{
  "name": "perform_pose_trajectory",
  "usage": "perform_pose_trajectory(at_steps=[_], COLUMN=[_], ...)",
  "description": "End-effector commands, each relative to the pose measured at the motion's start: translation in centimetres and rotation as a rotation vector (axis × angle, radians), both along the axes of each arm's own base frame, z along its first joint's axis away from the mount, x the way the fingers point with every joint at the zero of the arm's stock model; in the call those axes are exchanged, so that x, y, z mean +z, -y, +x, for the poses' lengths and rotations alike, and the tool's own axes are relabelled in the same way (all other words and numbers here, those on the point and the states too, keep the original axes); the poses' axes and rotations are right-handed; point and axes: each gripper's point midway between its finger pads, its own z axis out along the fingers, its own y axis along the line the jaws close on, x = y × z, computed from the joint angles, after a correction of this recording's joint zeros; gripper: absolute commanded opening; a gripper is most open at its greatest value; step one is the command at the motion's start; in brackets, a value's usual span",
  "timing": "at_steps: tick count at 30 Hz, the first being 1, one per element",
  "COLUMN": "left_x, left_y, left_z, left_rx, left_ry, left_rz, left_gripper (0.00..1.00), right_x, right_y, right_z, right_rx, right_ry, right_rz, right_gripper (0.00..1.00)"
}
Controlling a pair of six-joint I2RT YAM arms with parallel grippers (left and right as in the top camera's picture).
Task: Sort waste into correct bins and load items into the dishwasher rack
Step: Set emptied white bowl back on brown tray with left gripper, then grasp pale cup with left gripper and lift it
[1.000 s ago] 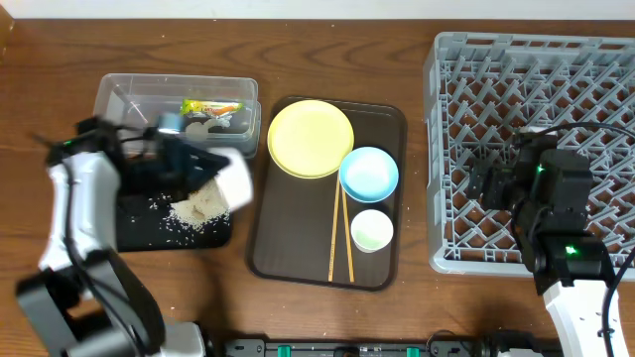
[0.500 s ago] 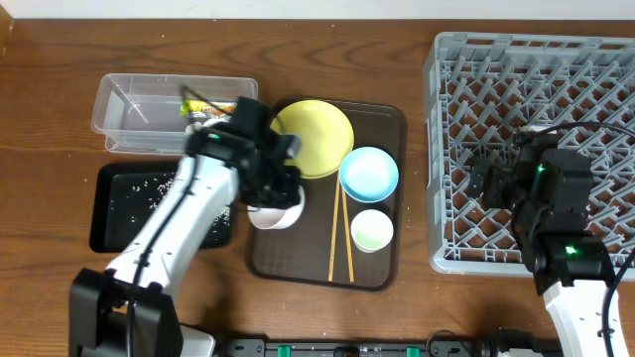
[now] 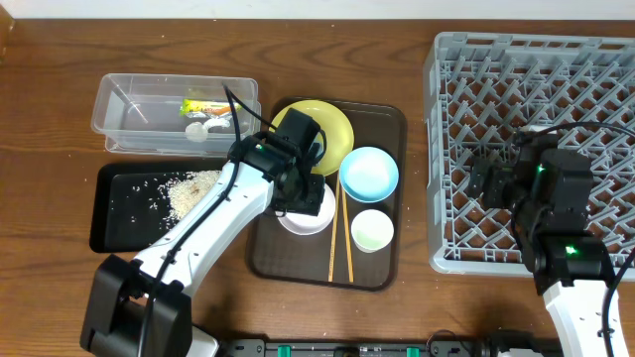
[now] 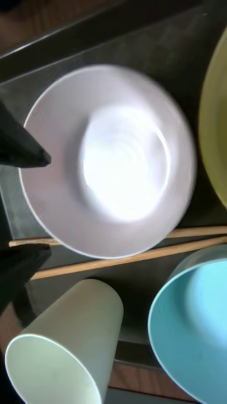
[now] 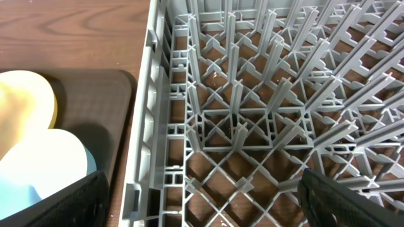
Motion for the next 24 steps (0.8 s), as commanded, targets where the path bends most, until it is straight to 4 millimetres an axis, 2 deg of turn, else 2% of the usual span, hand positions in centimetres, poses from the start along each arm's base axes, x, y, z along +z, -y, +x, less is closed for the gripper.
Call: perform_pose_trajectory(at_steps=[1, 10, 15, 21, 24], left_x=[0.5, 3.7, 3.4, 1.4, 0.5], left_y=[0.4, 4.6, 6.1, 6.4, 7.2], left_z=[0.6, 0.5, -1.1, -2.4, -3.1], left_rx=[0.001, -0.104, -0.217, -0.277, -0.31], left_ry=[0.022, 0.044, 0.054, 0.09, 0.08], left_rz=[-0.011, -0.242, -0.226, -0.079, -0.058], left_gripper=[0.5, 0.57, 0.58, 0.58, 0.58], right_x=[0.9, 0.9, 0.9, 0.9, 0.9], right_y=[-0.2, -0.2, -0.2, -0.2, -0.2], right_z=[0.3, 0.3, 0.3, 0.3, 0.3], right_rx=[0.014, 0.013, 0.014, 0.014, 0.014], right_ry=[0.022, 0.022, 0.022, 0.021, 0.021], right_rz=[-0.013, -0.013, -0.012, -0.012, -0.012], right_gripper=[0.95, 0.95, 0.95, 0.95, 0.95])
